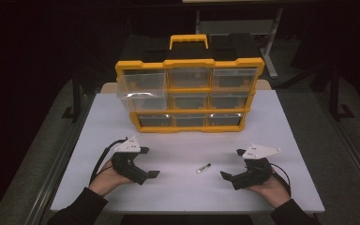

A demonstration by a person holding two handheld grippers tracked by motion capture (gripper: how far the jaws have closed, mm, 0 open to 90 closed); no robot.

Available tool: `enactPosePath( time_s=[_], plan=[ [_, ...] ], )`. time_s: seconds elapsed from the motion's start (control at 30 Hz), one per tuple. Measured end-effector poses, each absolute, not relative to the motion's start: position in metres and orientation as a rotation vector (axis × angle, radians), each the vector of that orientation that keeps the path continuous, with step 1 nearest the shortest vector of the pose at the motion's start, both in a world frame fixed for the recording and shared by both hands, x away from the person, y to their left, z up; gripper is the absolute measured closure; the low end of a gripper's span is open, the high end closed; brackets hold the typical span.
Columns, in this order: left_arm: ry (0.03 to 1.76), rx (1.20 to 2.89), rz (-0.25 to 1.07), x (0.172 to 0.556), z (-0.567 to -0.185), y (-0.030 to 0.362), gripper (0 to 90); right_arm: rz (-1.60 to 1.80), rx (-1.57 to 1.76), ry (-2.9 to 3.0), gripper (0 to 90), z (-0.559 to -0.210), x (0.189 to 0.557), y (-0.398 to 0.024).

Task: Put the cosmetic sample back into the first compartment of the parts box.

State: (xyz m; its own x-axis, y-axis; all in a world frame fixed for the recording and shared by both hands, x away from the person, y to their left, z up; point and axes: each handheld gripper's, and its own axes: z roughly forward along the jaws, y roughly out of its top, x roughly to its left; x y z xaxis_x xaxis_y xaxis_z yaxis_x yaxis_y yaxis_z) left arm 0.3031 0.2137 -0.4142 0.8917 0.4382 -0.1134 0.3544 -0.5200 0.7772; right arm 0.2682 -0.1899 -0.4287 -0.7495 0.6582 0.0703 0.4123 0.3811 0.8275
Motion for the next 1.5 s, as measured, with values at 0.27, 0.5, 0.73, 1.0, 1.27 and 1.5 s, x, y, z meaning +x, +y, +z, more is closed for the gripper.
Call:
enactPosePath(
  time_s=[0.27,0.5,0.73,1.0,1.27,1.5],
  plan=[
    [0.542,2.173,0.102,0.306,-0.414,0.201,1.2,1.307,0.941,2.374,0.0,-0.428,0.268,-0.19],
    [0.523,2.177,0.094,0.31,-0.414,0.19,1.3,1.306,0.936,2.378,0.0,-0.428,0.268,-0.189],
    [0.506,2.177,0.082,0.313,-0.414,0.178,1.3,1.305,0.936,2.382,0.0,-0.428,0.268,-0.189],
    [0.477,2.194,0.066,0.319,-0.413,0.163,1.2,1.307,0.931,2.381,0.0,-0.428,0.268,-0.188],
    [0.472,2.178,0.035,0.324,-0.412,0.146,1.3,1.305,0.932,2.387,0.0,-0.428,0.268,-0.188],
    [0.45,2.196,0.033,0.326,-0.414,0.133,1.3,1.307,0.928,2.387,0.0,-0.428,0.268,-0.187]
  ],
)
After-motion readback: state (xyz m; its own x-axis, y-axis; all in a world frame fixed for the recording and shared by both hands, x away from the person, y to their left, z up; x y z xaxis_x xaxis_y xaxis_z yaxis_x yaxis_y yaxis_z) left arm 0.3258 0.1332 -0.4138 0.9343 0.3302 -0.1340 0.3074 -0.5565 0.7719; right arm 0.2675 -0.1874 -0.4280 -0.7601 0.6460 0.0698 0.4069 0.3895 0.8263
